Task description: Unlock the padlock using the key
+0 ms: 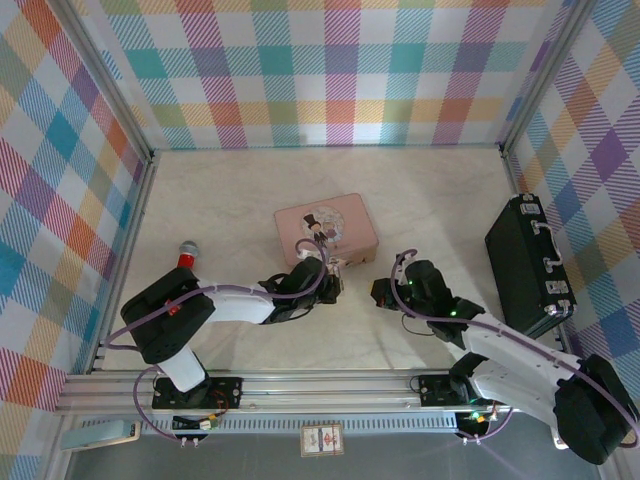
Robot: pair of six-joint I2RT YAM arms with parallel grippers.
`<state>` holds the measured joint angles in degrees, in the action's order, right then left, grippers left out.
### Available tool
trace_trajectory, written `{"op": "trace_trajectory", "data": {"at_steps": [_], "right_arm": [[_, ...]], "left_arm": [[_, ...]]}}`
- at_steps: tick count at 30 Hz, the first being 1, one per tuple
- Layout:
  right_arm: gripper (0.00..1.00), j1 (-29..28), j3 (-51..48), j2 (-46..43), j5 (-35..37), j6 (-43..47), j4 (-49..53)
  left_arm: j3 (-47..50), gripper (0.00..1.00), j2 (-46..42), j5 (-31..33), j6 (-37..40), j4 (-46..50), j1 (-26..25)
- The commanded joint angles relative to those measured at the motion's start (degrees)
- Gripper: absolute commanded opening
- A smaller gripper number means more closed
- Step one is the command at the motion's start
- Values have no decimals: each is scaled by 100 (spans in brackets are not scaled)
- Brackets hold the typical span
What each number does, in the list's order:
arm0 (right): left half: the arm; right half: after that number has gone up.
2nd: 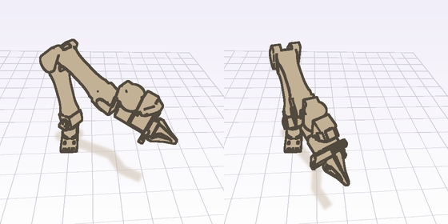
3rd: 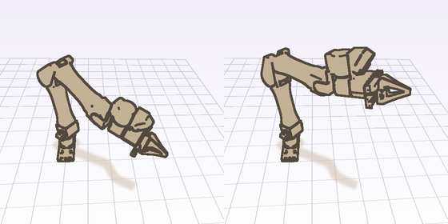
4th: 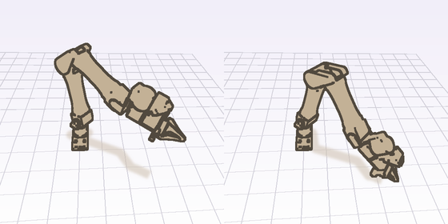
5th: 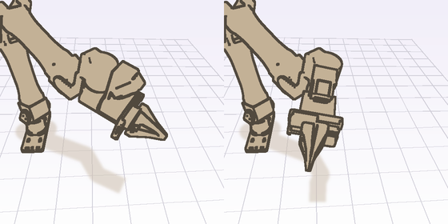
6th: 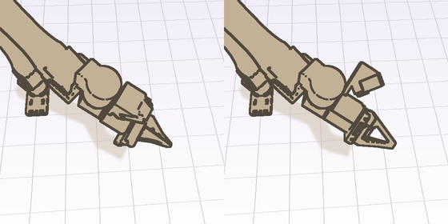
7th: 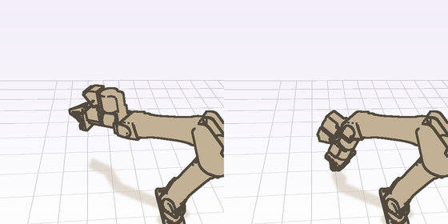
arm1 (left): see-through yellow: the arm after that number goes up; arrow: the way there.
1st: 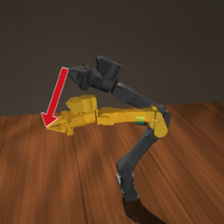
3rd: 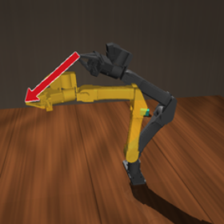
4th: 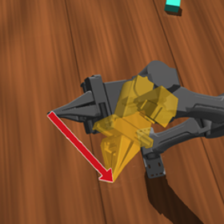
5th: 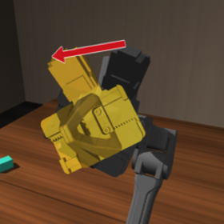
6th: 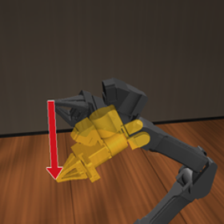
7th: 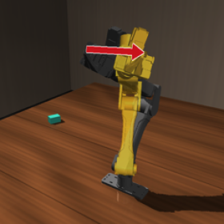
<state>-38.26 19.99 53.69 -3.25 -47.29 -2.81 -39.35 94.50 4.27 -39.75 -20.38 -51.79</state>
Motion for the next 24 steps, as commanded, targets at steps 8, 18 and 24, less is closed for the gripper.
{"op": "trace_trajectory", "data": {"at_steps": [8, 18, 24], "right_arm": [[0, 12, -570, 733, -630, -1211, -1557], [0, 143, -667, 1829, -1380, -1935, -2890], [0, 366, -675, 2184, -1707, -2140, -3288]], "left_arm": [[156, 2, -207, -93, -908, -938, 160], [425, 0, -46, -96, -1360, -1611, 219], [430, 0, -52, -92, -1377, -1622, 218]]}}
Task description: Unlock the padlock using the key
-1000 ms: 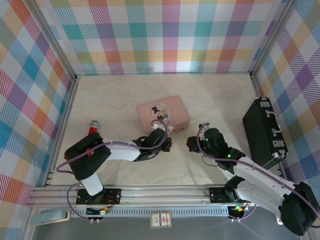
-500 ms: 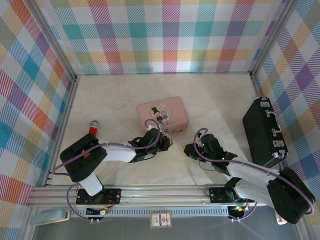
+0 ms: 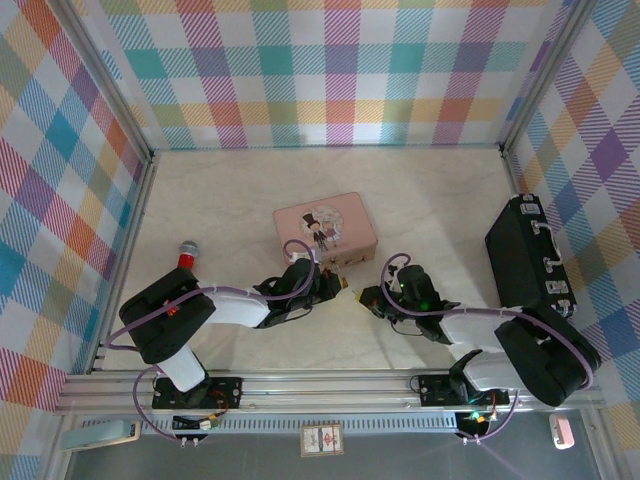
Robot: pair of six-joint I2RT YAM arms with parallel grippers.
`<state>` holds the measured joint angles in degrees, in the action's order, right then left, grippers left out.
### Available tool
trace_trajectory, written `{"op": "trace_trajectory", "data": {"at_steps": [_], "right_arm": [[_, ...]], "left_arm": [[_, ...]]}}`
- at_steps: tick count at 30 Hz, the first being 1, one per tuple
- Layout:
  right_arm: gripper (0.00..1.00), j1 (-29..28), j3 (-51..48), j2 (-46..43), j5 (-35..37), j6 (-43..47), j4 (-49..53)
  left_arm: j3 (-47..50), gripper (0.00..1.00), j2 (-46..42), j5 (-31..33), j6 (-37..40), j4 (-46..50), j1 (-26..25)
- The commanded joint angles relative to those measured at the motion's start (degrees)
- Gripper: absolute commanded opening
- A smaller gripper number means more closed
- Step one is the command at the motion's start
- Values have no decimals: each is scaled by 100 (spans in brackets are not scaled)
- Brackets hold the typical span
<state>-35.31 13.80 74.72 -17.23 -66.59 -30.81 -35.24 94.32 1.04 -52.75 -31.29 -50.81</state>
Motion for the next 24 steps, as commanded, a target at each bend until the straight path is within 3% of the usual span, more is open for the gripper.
{"op": "trace_trajectory", "data": {"at_steps": [1, 9, 24], "right_arm": [[0, 90, -62, 102, -331, -218, -654], [0, 426, -119, 501, -790, -630, -1476], [0, 472, -44, 1038, -1173, -802, -1833]], "left_arm": [[18, 0, -34, 232, -90, -534, 123], [97, 0, -79, 318, -222, -647, 131], [220, 0, -195, 656, -533, -692, 184]]}}
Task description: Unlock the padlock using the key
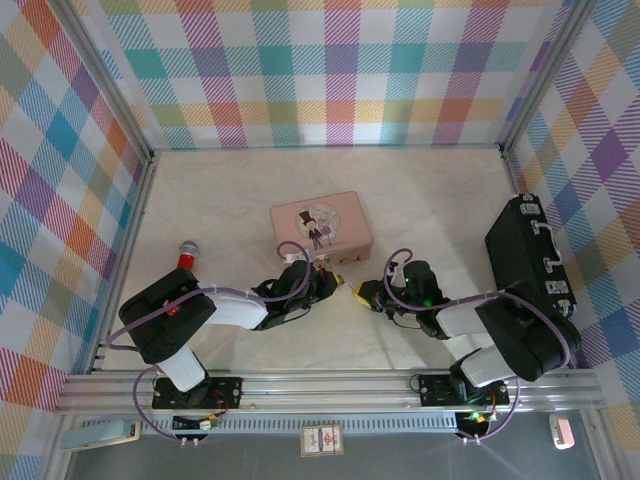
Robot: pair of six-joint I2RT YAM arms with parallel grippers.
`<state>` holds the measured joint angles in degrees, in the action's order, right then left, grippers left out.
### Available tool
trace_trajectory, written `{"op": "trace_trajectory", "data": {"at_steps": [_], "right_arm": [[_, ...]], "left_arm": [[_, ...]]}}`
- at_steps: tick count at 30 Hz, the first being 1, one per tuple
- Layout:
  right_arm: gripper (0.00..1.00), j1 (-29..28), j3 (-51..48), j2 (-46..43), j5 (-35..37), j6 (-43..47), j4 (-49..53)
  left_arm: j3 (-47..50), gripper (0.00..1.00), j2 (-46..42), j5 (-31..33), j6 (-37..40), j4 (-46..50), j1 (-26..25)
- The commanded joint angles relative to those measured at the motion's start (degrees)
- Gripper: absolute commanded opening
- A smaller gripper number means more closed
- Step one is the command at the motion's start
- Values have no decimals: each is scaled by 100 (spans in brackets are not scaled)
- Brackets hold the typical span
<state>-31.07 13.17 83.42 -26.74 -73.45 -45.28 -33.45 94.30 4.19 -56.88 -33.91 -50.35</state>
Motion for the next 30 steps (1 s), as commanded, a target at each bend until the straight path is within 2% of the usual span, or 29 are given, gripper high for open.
{"op": "trace_trajectory", "data": {"at_steps": [1, 8, 22, 30], "right_arm": [[0, 48, 13, 265, -243, -150, -508], [0, 49, -53, 1082, -406, -509, -1779], [0, 48, -9, 2437, -429, -934, -3525], [0, 48, 23, 2454, -462, -847, -3532]], "left_arm": [[49, 0, -201, 324, -138, -463, 152], [102, 0, -220, 232, -225, -633, 219], [155, 0, -211, 206, -279, -708, 253], [216, 0, -211, 234, -280, -730, 268]]}}
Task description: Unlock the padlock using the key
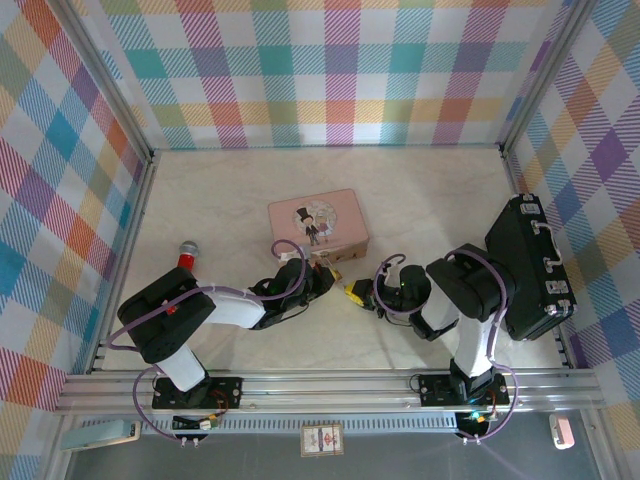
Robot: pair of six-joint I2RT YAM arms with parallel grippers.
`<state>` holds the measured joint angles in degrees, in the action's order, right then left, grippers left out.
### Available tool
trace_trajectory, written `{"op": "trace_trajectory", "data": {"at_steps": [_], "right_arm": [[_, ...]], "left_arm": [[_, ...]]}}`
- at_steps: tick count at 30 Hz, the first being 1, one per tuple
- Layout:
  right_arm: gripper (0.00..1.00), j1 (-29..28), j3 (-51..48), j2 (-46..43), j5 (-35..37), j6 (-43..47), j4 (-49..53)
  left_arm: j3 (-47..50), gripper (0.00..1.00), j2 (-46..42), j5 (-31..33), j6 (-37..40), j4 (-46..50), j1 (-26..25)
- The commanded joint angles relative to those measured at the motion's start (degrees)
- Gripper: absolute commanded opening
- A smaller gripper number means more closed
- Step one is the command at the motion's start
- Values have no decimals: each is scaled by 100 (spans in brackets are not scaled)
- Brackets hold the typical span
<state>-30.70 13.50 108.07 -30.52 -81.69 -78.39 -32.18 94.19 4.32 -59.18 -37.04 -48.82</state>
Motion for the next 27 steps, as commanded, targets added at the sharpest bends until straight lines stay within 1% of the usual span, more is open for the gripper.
{"op": "trace_trajectory", "data": {"at_steps": [1, 27], "right_arm": [[0, 11, -5, -29, -95, -29, -221], [0, 11, 175, -232, -207, -83, -221]], "left_arm": [[98, 0, -200, 219, -59, -421, 122], [52, 0, -93, 40, -175, -583, 136]]}}
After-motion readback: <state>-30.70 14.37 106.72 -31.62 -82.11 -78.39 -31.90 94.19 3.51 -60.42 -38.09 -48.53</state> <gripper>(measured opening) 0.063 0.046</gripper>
